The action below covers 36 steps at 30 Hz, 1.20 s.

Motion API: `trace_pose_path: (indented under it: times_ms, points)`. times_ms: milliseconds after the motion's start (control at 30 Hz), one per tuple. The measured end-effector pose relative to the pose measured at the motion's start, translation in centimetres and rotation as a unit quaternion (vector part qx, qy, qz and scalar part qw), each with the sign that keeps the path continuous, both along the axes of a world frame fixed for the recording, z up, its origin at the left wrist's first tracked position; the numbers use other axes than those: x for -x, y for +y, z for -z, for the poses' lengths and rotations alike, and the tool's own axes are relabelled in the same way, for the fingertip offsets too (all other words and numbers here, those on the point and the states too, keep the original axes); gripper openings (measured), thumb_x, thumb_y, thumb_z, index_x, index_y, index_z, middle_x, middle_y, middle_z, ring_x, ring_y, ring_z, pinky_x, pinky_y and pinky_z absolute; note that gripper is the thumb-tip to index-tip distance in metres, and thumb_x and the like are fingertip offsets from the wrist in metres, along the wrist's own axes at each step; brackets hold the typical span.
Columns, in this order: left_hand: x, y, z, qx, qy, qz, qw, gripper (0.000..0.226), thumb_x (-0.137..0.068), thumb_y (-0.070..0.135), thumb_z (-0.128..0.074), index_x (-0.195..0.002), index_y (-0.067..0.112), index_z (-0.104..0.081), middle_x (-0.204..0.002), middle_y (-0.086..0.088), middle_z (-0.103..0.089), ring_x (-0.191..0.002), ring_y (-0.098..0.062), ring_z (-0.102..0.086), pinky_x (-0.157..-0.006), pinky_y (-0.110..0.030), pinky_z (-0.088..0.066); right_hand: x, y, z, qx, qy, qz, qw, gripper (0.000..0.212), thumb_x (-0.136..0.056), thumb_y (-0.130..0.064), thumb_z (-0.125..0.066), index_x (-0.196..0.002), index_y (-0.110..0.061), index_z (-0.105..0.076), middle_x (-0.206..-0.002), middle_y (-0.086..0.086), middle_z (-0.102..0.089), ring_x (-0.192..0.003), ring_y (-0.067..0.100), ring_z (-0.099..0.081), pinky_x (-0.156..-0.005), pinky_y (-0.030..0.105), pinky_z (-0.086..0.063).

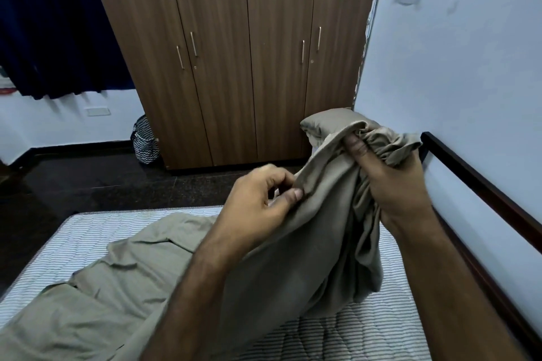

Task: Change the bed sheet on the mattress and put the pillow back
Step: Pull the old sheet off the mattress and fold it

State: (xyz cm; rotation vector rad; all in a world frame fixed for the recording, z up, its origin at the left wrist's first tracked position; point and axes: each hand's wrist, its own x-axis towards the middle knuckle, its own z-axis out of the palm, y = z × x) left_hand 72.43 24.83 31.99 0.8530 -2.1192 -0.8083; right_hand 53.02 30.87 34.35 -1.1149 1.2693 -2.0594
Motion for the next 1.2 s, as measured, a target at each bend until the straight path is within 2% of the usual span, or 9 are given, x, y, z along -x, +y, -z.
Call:
trace_pose_path:
  times_ms: [167, 333, 433, 567, 700, 833, 1033, 1133, 1200]
  points:
    - [-0.1, 0.8, -2.6, -0.009, 0.24, -0.025, 0.97, 0.02, -0.104, 0.025, -0.049, -0.09, 0.011, -0.055, -0.067, -0.006, -0.048, -0.063, -0.017, -0.042, -0.056, -0.037, -0.035, 1.2, -0.4, -0.5, -0.007, 0.147, 0.018, 0.989, 0.015, -0.089, -0.016, -0.078, -0.078, -0.027, -0.076, -0.081, -0.012, -0.075, -0.082, 0.001, -0.067, -0.08, 0.024, -0.054]
    - [-0.6, 2.1, -4.4, -0.104, 0.178, 0.099, 0.973, 0.017, -0.105, 0.021, -0.054, -0.098, 0.008, -0.062, -0.073, -0.011, -0.057, -0.065, -0.021, -0.048, -0.056, -0.034, -0.039, 2.6, -0.8, 1.0, -0.074, 0.368, 0.097, 0.922, 0.04, -0.09, -0.026, -0.073, -0.072, -0.058, -0.058, -0.069, -0.028, -0.061, -0.071, -0.007, -0.058, -0.067, 0.018, -0.043]
    - [-0.9, 2.1, -4.1, -0.236, 0.121, 0.189, 0.946, 0.016, -0.098, 0.019, -0.061, -0.108, 0.007, -0.065, -0.086, -0.003, -0.07, -0.076, -0.01, -0.063, -0.065, -0.021, -0.049, 2.4, -1.2, 2.0, -0.117, 0.372, 0.156, 0.907, 0.003, -0.084, -0.045, -0.066, -0.085, -0.043, -0.068, -0.078, -0.019, -0.068, -0.078, 0.009, -0.066, -0.067, 0.03, -0.048]
    - [-1.2, 1.2, -2.3, -0.308, 0.023, 0.197, 0.93, 0.033, -0.087, 0.025, -0.081, -0.116, 0.016, -0.068, -0.108, -0.028, -0.07, -0.092, -0.032, -0.061, -0.082, -0.046, -0.045, 2.3, -1.4, 2.2, -0.192, 0.334, 0.235, 0.892, 0.02, -0.089, -0.032, -0.07, -0.108, -0.026, -0.076, -0.105, 0.006, -0.075, -0.1, 0.032, -0.069, -0.082, 0.041, -0.055]
    - [0.0, 1.0, -1.8, -0.313, 0.18, 0.086, 0.928, 0.015, -0.096, 0.012, -0.068, -0.105, 0.0, -0.071, -0.093, -0.019, -0.075, -0.081, -0.023, -0.07, -0.068, -0.028, -0.057, 3.1, -2.0, 2.5, -0.281, 0.392, 0.048, 0.874, 0.054, -0.073, -0.055, -0.077, -0.123, -0.039, -0.064, -0.111, -0.013, -0.07, -0.108, 0.013, -0.065, -0.088, 0.03, -0.05]
    - [1.4, 0.7, -0.6, -0.379, 0.259, 0.042, 0.888, 0.016, -0.098, 0.005, -0.063, -0.11, -0.005, -0.068, -0.095, -0.023, -0.074, -0.08, -0.024, -0.072, -0.071, -0.028, -0.06, 2.7, -2.3, 3.5, -0.323, 0.406, -0.01, 0.855, 0.091, -0.067, -0.056, -0.086, -0.145, -0.033, -0.046, -0.121, -0.002, -0.053, -0.108, 0.01, -0.055, -0.089, 0.022, -0.041]
    - [3.3, 0.6, 3.1, -0.38, 0.15, -0.02, 0.913, 0.031, -0.096, 0.013, -0.068, -0.123, 0.012, -0.053, -0.1, -0.009, -0.065, -0.081, -0.009, -0.063, -0.068, -0.022, -0.051, 3.4, -2.4, 3.2, -0.279, 0.34, 0.09, 0.893, 0.029, -0.079, -0.051, -0.08, -0.086, -0.023, -0.071, -0.074, -0.005, -0.068, -0.072, 0.01, -0.064, -0.059, 0.016, -0.043]
    - [4.3, 1.4, 4.2, -0.423, 0.186, 0.084, 0.883, 0.061, -0.095, 0.007, -0.068, -0.145, 0.02, -0.037, -0.106, -0.009, -0.072, -0.104, -0.017, -0.069, -0.092, -0.029, -0.055, 1.8, -2.5, 2.9, -0.206, 0.284, 0.052, 0.935, 0.029, -0.084, -0.051, -0.076, -0.08, -0.022, -0.071, -0.07, -0.007, -0.07, -0.068, 0.007, -0.065, -0.065, 0.027, -0.051]
    - [5.1, 2.3, 4.6, -0.44, 0.218, 0.143, 0.859, 0.059, -0.095, -0.002, -0.065, -0.145, 0.016, -0.041, -0.105, -0.017, -0.074, -0.1, -0.021, -0.071, -0.091, -0.029, -0.057, -0.2, -2.5, 2.9, -0.177, 0.229, -0.024, 0.957, 0.031, -0.085, -0.049, -0.075, -0.08, -0.018, -0.07, -0.062, -0.01, -0.062, -0.054, 0.001, -0.056, -0.052, 0.022, -0.045]
